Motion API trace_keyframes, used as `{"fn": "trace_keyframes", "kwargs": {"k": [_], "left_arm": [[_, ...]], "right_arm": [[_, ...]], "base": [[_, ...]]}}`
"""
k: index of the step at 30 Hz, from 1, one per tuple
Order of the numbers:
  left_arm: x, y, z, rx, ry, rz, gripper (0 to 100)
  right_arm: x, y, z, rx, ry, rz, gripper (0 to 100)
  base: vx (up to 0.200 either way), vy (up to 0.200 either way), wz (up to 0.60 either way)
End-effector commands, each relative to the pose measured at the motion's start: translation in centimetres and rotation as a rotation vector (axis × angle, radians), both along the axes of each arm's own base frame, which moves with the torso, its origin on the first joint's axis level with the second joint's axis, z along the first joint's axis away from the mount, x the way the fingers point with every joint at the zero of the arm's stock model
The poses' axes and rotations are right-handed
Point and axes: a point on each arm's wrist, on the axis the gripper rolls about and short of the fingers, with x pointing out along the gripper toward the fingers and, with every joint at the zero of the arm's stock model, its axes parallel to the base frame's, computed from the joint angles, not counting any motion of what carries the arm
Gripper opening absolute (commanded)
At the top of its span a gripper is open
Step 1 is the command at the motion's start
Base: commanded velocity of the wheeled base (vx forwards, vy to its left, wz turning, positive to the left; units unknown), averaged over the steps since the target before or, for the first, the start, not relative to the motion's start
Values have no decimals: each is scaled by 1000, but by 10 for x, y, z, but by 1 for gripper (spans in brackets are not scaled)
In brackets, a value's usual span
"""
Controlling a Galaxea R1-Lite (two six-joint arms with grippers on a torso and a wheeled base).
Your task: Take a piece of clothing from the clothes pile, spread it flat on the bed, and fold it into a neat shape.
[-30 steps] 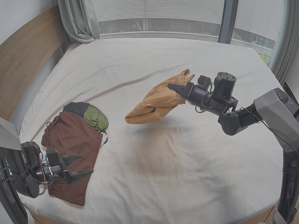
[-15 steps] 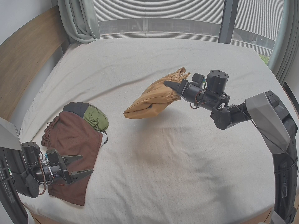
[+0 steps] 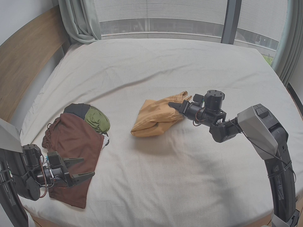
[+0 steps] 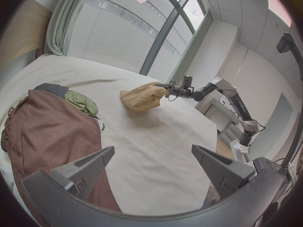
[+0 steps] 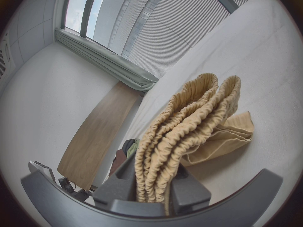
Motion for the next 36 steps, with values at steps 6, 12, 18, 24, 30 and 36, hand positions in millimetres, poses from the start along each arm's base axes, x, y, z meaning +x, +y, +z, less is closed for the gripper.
{"fn": "trace_keyframes", "kwargs": {"k": [6, 12, 18, 24, 30, 36], "left_arm": [[0, 0, 0, -1, -1, -5, 100], [0, 0, 0, 0, -2, -7, 100], [-1, -1, 0, 1, -4, -9, 100], [0, -1, 0, 1, -4, -9, 100], [-1, -1, -1, 2, -1, -8, 100], [0, 0, 0, 2, -5, -6, 100]], "right_arm": [[-15, -14, -29, -29, 62, -17, 0], [-25, -22, -52, -34, 81, -26, 0], [-25, -26, -62, -40, 91, -35, 0], [-27, -27, -72, -40, 90, -35, 0], [-25, -32, -71, -41, 82, -47, 100], [-23, -44, -62, -36, 69, -73, 100]], "base": [[0, 0, 0], [0, 0, 0], [0, 0, 0], [0, 0, 0], [0, 0, 0], [0, 0, 0]]}}
